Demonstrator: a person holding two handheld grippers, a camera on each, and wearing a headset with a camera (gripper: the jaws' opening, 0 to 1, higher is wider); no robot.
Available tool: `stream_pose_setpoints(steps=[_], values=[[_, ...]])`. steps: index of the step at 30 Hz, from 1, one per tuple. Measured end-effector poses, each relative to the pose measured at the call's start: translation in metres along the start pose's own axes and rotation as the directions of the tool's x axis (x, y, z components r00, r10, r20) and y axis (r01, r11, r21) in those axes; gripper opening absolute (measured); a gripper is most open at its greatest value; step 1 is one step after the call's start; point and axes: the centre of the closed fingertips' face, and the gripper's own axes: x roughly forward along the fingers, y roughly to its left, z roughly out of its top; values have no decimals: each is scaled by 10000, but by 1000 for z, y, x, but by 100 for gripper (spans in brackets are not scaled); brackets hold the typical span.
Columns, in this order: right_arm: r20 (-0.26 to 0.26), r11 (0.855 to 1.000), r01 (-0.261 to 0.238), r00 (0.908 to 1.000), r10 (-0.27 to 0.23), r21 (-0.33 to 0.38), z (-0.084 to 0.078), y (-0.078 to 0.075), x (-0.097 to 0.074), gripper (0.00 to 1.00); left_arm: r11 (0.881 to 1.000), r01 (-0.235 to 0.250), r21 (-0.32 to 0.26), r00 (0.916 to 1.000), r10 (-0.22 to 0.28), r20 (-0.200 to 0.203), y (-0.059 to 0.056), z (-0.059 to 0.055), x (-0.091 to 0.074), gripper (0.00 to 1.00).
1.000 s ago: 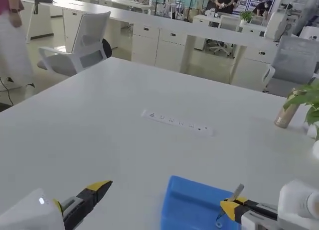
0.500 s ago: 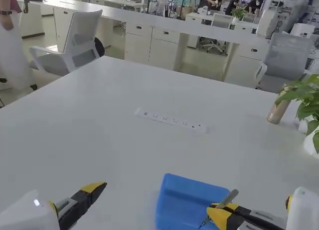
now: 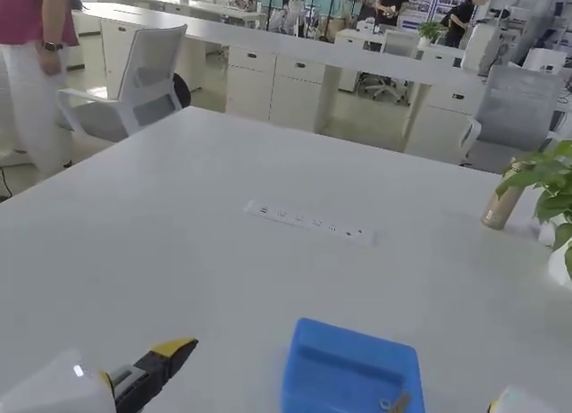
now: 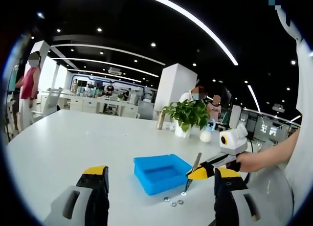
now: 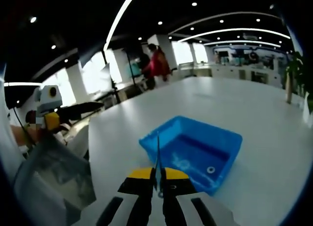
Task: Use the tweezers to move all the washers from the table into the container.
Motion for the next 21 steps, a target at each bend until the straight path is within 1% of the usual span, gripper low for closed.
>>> stream_pose_setpoints(steps=[5,6,9,11,13,16,19,21], values=[[-201,9999,103,9997,-106,-120,-5,2,4,3,9999,146,8,9999,-146,-2,-3,0,0,91],[-273,9996,125,9995,-132,-253,-8,-1,4,3,9998,178,32,9998,-178,-16,-4,0,0,91],[-408,9991,93,9991,-110,-419,-10,-1,6,3,9998,219,16,9997,-219,-73,-4,-1,1,91],[-370,9997,-5,9993,-4,-257,-11,-1,6,3,9998,184,-3,9998,-184,-110,-4,-2,0,90],[-364,9994,81,9993,-94,-348,-12,-4,7,3,9999,135,0,9998,-135,-138,-3,-2,0,90],[-323,9997,-32,9995,25,-221,-12,-2,7,3,9998,184,-39,9998,-184,-95,-4,-2,0,90],[-360,9994,-37,9993,25,-334,-13,-1,8,3,9999,163,25,9996,-163,-250,-4,-4,0,90],[-517,9987,45,9986,-71,-515,-14,-2,7,3,9998,196,49,9994,-194,-281,-4,-5,1,89]])
